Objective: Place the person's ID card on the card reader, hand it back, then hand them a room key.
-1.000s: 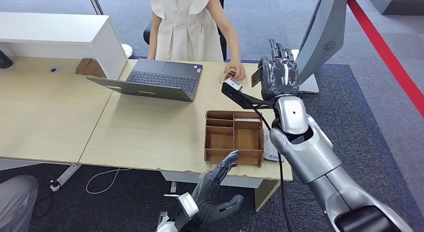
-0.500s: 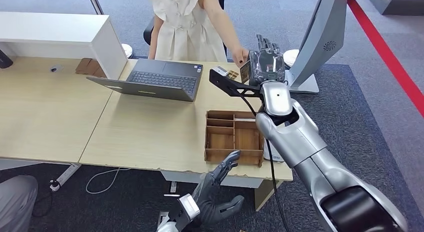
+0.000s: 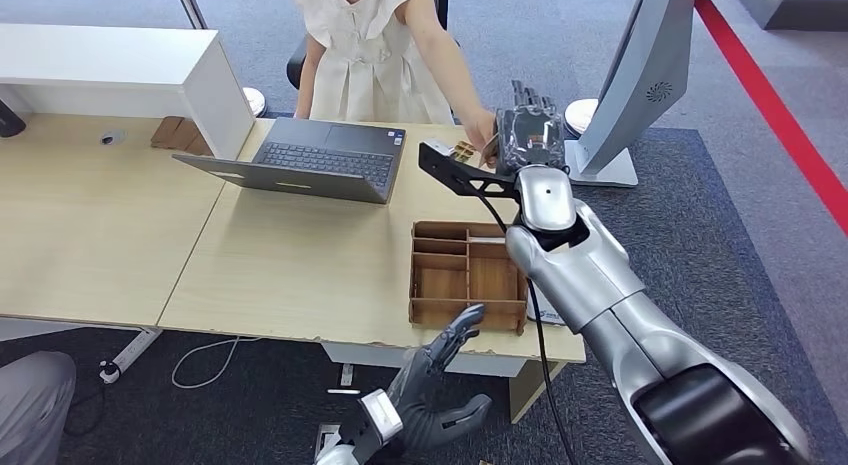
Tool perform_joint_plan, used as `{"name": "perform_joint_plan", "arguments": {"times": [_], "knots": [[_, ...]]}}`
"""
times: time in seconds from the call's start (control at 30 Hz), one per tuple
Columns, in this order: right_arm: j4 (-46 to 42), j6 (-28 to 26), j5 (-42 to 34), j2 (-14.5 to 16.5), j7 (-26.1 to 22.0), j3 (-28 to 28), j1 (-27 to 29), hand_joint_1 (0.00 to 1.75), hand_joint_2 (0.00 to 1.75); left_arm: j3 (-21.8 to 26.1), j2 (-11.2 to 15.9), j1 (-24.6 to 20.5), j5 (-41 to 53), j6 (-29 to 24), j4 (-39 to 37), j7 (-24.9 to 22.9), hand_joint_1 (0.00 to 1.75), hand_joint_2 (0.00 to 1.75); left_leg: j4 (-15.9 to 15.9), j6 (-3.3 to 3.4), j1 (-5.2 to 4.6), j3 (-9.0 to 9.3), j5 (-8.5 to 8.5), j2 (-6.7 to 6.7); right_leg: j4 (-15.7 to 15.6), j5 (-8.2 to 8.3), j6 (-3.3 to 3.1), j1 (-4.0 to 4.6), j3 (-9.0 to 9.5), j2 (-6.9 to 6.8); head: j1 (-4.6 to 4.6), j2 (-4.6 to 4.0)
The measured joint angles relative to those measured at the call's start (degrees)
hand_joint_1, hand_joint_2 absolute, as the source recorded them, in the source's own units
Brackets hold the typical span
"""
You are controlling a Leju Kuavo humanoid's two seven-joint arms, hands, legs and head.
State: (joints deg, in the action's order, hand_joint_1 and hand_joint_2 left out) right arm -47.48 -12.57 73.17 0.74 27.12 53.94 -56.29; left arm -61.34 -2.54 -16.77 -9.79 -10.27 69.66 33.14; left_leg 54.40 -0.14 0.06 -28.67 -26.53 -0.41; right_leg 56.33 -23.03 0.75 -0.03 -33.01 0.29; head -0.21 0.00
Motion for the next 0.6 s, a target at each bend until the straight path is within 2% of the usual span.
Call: {"name": "perform_joint_plan", "arguments": {"times": [0.1, 0.3, 0.47, 0.6], "knots": [[0.6, -0.2, 0.0, 0.0, 0.3, 0.0, 0.0, 0.0, 1.75, -0.4, 0.0, -0.2, -0.3, -0.3, -0.1, -0.2, 0.0, 1.75, 0.0, 0.0, 0.0, 0.0, 0.0, 0.0, 0.0, 0.0, 0.0, 0.0, 0.0, 0.0, 0.01, 0.0], [1.1, -1.9, 1.9, 0.0, 1.5, 0.3, -0.1, 0.0, 1.75, -1.0, 0.0, -0.5, -0.9, -1.1, -0.3, -0.3, 0.0, 1.75, 0.0, 0.0, 0.0, 0.01, 0.0, 0.01, 0.0, 0.0, 0.0, 0.0, 0.0, 0.0, 0.0, 0.01], [0.4, -7.5, 2.7, -0.2, 1.9, 0.2, -0.1, 0.0, 1.75, -1.3, 0.0, -0.7, -1.0, -1.9, -0.3, -0.3, 0.0, 1.75, 0.0, 0.0, 0.0, 0.02, 0.0, 0.01, 0.0, 0.0, 0.0, 0.0, 0.0, 0.0, 0.0, 0.01], [-1.4, -11.3, 3.9, -0.7, -0.5, -0.5, -0.2, 0.0, 1.75, -1.4, 0.0, -0.8, -1.0, -1.9, -0.3, -0.7, 0.0, 1.75, 0.0, 0.0, 0.0, 0.03, 0.0, 0.01, 0.0, 0.0, 0.0, 0.0, 0.0, 0.0, 0.01, 0.0]]}}
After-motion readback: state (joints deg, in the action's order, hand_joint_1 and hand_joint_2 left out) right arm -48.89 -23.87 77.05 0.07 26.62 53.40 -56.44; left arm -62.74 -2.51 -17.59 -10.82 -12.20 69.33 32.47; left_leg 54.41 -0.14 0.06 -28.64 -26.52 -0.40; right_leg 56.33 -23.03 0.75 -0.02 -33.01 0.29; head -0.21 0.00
